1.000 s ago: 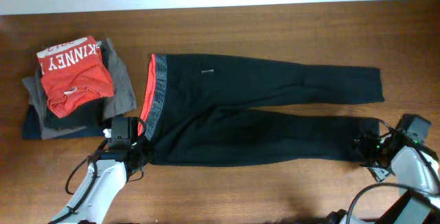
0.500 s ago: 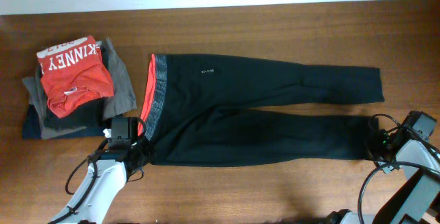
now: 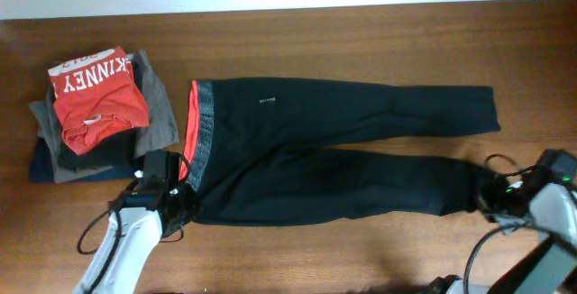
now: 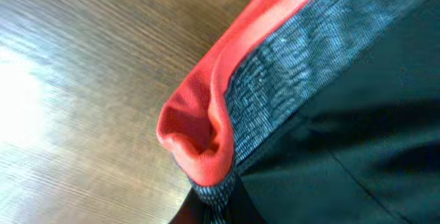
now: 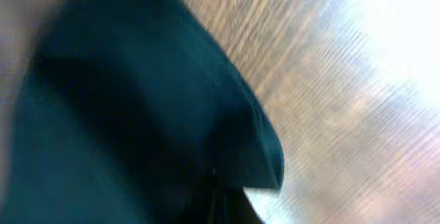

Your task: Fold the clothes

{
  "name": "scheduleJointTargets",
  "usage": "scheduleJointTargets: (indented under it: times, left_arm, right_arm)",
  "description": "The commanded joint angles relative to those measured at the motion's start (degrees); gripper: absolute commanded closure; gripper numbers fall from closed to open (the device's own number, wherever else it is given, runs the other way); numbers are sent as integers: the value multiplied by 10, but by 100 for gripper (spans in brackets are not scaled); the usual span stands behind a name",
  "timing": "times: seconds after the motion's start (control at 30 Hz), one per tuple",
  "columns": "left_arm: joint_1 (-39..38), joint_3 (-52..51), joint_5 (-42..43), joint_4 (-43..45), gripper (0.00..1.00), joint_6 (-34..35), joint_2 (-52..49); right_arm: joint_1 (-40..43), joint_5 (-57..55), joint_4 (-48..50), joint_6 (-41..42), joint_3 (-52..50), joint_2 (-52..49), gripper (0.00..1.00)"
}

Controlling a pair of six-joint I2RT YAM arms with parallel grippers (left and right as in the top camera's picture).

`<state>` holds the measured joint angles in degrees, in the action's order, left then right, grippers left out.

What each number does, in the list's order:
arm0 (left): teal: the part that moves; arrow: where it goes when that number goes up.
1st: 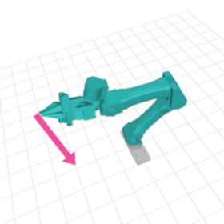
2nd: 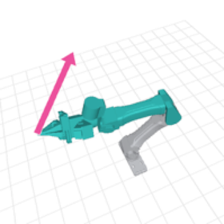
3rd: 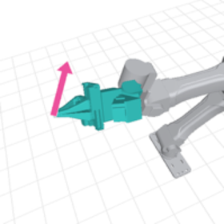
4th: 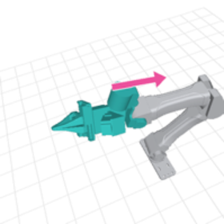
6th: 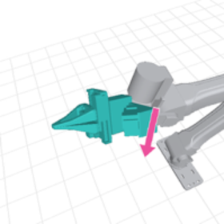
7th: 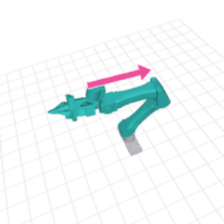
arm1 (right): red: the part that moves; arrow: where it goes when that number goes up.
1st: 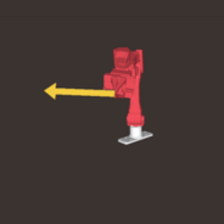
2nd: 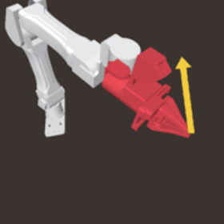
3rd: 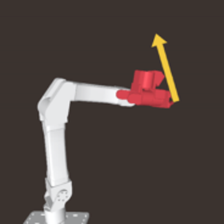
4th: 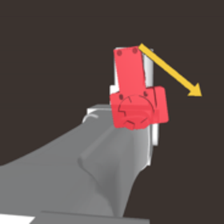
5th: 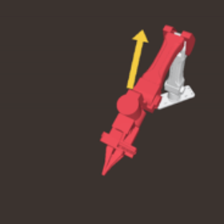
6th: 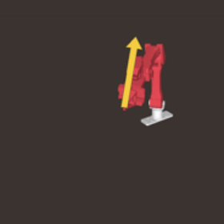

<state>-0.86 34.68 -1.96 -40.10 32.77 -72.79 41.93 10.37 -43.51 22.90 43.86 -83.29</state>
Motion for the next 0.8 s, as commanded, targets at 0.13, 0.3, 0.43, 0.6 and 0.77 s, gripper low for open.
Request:
scheduleJointTargets:
  times: [0.13,0.3,0.43,0.6,0.77]
  left_arm:
    - [3,35,-10,-83,99,-17,136]
    - [3,35,-30,-103,100,-18,209]
    - [3,35,-27,-103,99,-18,222]
    - [3,35,-21,-83,99,-18,222]
    - [3,35,-19,42,99,-12,209]
  right_arm:
    - [45,14,-121,-30,135,120,96]
    - [47,14,-149,-40,155,170,96]
    - [48,10,-154,-47,155,179,96]
    - [46,5,-136,-46,162,177,96]
    - [15,16,-96,-46,189,148,96]
